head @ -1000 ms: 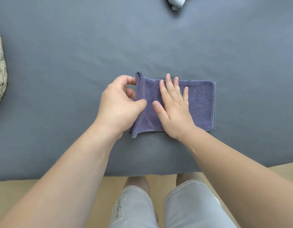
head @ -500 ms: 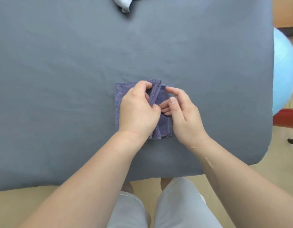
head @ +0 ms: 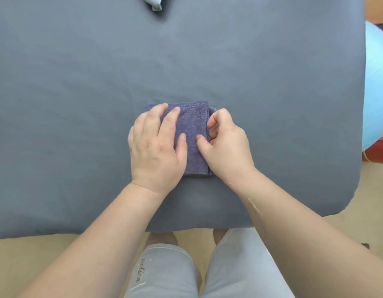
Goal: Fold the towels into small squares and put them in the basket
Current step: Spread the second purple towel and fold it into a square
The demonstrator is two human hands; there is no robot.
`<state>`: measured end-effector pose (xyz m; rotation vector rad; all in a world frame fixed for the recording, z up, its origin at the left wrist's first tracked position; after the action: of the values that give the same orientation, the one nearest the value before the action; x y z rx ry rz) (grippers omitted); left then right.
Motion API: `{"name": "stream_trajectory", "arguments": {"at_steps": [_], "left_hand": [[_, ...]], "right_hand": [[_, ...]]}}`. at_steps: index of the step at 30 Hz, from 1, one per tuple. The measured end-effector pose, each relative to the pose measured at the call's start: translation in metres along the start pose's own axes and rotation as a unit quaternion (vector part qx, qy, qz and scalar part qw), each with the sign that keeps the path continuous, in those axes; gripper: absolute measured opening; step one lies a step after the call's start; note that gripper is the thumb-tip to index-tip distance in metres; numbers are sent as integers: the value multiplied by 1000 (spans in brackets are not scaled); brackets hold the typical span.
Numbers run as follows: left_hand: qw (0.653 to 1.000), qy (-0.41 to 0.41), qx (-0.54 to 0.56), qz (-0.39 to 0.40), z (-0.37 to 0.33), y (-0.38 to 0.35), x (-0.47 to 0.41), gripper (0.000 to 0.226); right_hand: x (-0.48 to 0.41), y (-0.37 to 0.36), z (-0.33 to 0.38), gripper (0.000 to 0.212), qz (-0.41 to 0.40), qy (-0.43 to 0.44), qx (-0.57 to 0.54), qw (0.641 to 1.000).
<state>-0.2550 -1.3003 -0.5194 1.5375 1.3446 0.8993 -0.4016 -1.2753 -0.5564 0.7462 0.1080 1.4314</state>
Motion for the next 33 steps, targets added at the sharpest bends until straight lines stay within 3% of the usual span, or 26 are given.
{"name": "stream_trajectory", "arguments": {"at_steps": [5,11,14,16,19,22,29,33], "left_hand": [[974,-20,-134,181,13,-34,7,86],[957,-23,-185,222,15,-59,10,105],[953,-7,-184,240,16,-66,9,116],[955,0,-173,241,16,-67,9,117],[958,6,-156,242,15,-65,8,126],[955,-12,-163,247,16,-59,8,142],[964,-29,-150,219,40,-29,20,118],[973,55,-97,199,64,-7,21,101]], "right_hand": [[4,3,-10,18,-3,-25,-47,999],[4,7,-21,20,-2,-29,-6,1000],[5,12,-7,32,-46,77,136,987],[6,9,9,48,-67,198,237,949],[-2,-10,19,55,17,287,327,900],[-20,-17,9,53,93,281,335,895],[-18,0,-5,42,54,326,328,885],[22,-1,-15,53,13,224,334,915]]}}
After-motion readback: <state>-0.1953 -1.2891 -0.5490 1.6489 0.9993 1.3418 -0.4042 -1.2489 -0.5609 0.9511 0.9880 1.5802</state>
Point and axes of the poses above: each hand's wrist, its own x-axis away from the middle knuckle, its own y-axis out of the back of the hand, z = x × y, the point moved 6 cm from there along -x, towards the middle knuckle, and after that the axes turned 7 degrees about y, right-handed, at the moved point
